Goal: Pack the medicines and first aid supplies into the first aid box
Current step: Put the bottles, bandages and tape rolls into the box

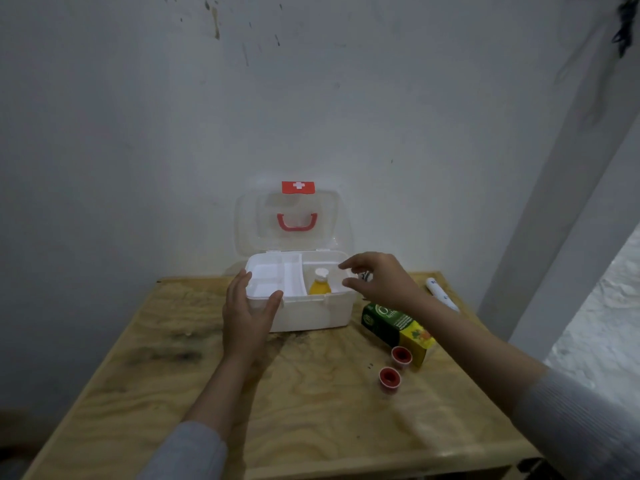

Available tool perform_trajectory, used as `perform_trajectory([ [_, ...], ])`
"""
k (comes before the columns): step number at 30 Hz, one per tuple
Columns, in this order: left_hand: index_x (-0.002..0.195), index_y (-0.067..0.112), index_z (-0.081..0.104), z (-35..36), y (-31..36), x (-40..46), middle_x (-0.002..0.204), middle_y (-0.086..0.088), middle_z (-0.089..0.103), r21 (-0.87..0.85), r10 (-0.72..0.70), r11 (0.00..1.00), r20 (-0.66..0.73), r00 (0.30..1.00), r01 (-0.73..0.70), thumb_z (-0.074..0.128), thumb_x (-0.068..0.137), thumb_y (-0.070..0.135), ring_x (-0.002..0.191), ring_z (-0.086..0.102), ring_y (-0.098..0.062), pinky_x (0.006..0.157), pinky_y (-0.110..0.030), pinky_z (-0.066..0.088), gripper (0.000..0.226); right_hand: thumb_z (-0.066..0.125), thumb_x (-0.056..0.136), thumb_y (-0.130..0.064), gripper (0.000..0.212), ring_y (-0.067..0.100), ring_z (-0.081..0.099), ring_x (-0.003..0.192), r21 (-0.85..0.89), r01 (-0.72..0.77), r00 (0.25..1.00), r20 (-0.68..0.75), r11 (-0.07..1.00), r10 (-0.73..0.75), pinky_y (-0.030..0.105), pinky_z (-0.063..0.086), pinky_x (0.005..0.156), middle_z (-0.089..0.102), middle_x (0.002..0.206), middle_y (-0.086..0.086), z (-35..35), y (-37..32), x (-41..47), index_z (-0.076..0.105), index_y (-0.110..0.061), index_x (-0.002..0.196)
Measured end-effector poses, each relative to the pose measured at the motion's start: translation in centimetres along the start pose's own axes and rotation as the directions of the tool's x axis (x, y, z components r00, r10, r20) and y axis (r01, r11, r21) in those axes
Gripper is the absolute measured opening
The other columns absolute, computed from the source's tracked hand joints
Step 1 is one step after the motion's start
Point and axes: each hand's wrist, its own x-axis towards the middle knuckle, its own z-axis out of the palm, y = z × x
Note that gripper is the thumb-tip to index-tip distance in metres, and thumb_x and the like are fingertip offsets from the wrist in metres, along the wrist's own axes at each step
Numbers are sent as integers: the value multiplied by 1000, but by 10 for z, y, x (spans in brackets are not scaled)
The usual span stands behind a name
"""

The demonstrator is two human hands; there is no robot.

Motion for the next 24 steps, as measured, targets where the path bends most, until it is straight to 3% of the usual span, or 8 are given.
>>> perform_trajectory([
  [4, 136, 20, 41, 1, -2, 0, 147, 0, 40, -14, 15, 1000, -15, 1000, -15, 69, 81, 36, 132, 38, -18, 107, -36, 36, 63, 72, 79, -22, 20, 8, 64, 82, -42, -62, 995, -85, 997, 58, 16, 48, 72, 72, 99, -3, -35, 25, -36, 72, -19, 98],
  [9, 136, 18, 41, 2, -2, 0, 147, -2, 39, -3, 31, 1000, -16, 999, -31, 68, 82, 35, 133, 37, -20, 108, -38, 36, 62, 74, 76, -22, 19, 13, 64, 77, -78, -255, 961, -129, 964, 244, 27, 49, 69, 72, 99, 2, -52, 72, -88, 72, -18, 95],
  [12, 136, 17, 42, 1, -2, 1, 147, -3, 40, -1, 43, 999, -15, 999, -43, 67, 83, 34, 133, 37, -20, 108, -38, 35, 61, 73, 77, -24, 23, 14, 63, 79, -47, -355, 923, -175, 934, 342, 23, 46, 64, 71, 102, 1, -46, 92, -112, 71, -18, 100],
  [14, 136, 17, 42, 1, -2, 1, 147, -3, 39, 6, 38, 999, -14, 999, -38, 67, 83, 34, 133, 37, -21, 107, -36, 35, 61, 74, 76, -28, 30, 13, 62, 79, -3, -363, 917, -178, 932, 356, 17, 44, 60, 67, 102, -2, -36, 96, -124, 68, -20, 105],
  [18, 136, 15, 42, 1, -1, 0, 147, -4, 39, 14, 31, 999, -10, 999, -31, 67, 83, 34, 134, 37, -21, 105, -32, 32, 61, 73, 75, -37, 37, 11, 60, 83, 2, -328, 933, -157, 945, 324, 29, 52, 66, 57, 108, -9, -8, 94, -136, 65, -30, 110],
  [24, 135, 14, 44, 0, -2, 3, 146, -5, 40, 7, 20, 1000, 6, 1000, -20, 68, 82, 34, 134, 38, -21, 109, -36, 34, 61, 74, 72, -39, 35, 10, 60, 85, 79, -334, 906, -248, 939, 343, 31, 54, 69, 56, 104, -8, 13, 89, -139, 65, -31, 105],
])
